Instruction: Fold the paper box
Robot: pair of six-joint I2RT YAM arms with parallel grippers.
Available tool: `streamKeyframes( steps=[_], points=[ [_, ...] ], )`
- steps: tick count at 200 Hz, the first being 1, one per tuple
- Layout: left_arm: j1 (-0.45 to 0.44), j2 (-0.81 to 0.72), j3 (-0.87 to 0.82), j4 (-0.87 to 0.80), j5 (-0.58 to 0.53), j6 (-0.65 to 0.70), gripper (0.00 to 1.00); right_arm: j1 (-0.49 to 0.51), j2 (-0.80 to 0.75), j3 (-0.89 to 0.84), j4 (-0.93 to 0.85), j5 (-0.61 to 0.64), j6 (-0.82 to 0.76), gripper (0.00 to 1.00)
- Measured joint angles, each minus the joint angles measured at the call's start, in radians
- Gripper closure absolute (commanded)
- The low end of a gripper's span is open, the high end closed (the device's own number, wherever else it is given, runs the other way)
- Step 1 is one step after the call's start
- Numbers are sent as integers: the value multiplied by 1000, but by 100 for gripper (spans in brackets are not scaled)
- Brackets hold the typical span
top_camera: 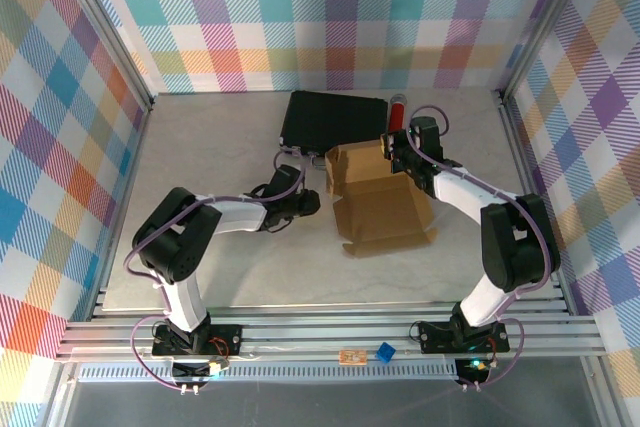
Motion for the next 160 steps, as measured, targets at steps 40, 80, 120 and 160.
streamKeyframes(
  steps=[40, 80, 120, 160],
  points=[
    [34, -118, -1, -3, 4, 34, 59, 2, -1, -3, 39, 5, 0, 100],
    [92, -88, 47, 44, 114, 101, 59, 2, -1, -3, 45, 5, 0, 100],
    [135, 5, 124, 97, 229, 156, 61, 5, -10, -27, 71, 5, -1, 100],
    [135, 54, 165, 156, 343, 198, 61, 10, -13, -70, 118, 6, -1, 100]
  ],
)
